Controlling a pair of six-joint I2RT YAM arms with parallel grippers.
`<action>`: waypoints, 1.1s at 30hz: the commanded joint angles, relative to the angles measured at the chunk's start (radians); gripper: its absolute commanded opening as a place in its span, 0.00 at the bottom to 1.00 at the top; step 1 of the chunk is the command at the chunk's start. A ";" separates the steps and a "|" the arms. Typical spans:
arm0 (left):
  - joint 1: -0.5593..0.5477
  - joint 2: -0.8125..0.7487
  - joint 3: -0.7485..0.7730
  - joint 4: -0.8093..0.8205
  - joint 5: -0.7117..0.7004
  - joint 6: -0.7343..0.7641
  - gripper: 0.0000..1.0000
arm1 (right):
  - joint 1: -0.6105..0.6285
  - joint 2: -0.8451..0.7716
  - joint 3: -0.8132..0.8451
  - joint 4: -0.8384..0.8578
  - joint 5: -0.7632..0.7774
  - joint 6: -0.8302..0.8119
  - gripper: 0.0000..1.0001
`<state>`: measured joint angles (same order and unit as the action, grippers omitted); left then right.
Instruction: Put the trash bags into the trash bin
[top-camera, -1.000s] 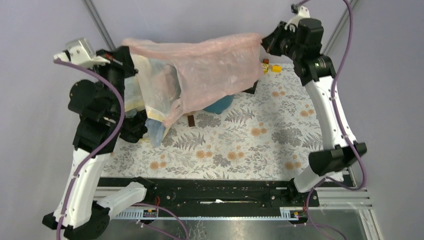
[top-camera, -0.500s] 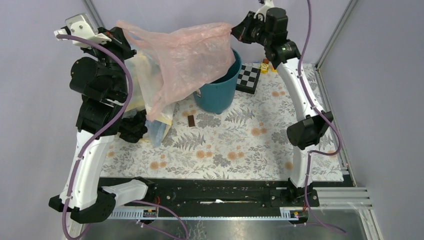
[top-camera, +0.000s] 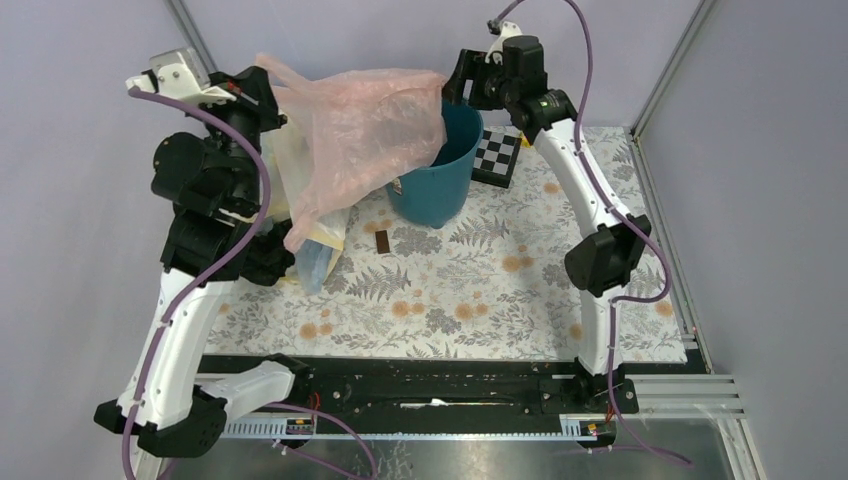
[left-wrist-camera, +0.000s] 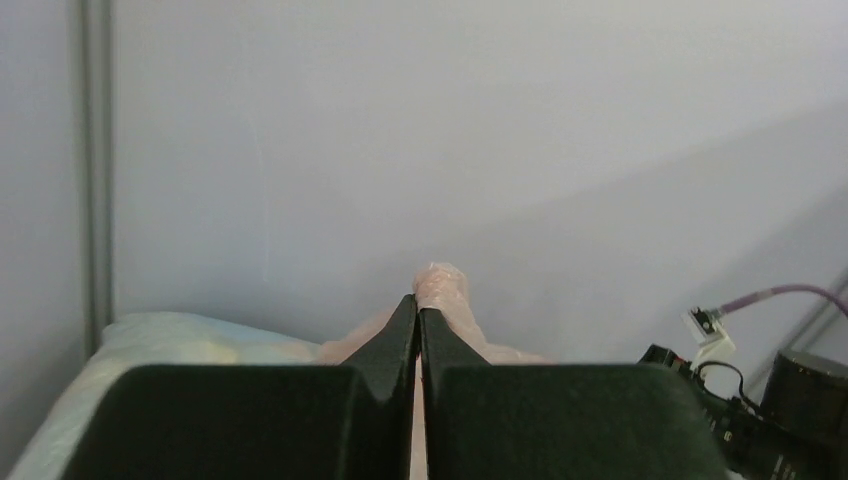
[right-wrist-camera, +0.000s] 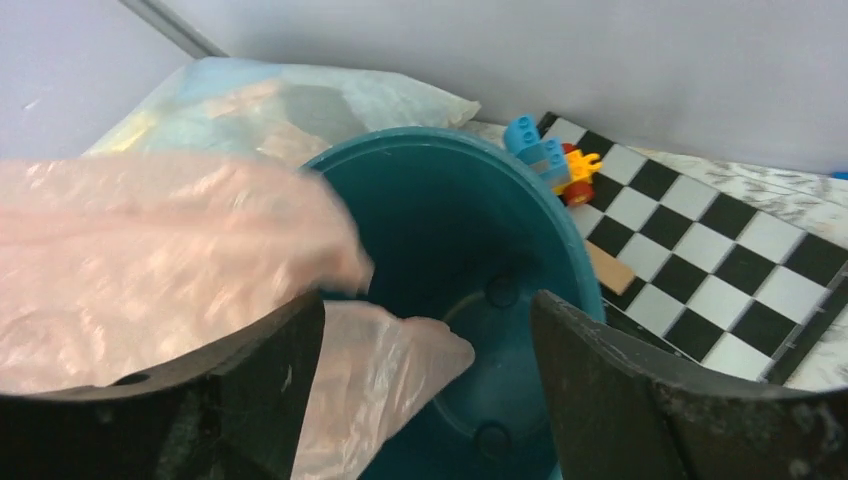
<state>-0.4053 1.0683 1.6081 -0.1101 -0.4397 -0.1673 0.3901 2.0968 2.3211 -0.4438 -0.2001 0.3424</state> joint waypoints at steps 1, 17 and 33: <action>0.005 0.034 -0.016 0.083 0.150 -0.069 0.00 | 0.001 -0.168 -0.013 0.003 0.074 -0.082 0.84; 0.005 0.124 0.056 0.127 0.390 -0.242 0.00 | 0.036 -0.154 -0.077 0.179 -0.183 0.000 0.43; -0.014 0.322 0.140 0.166 0.798 -0.470 0.00 | 0.100 0.044 -0.016 0.161 -0.095 -0.002 0.00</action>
<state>-0.4088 1.3476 1.6650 0.0021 0.2401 -0.5770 0.4610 2.1246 2.2570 -0.2821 -0.3069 0.3668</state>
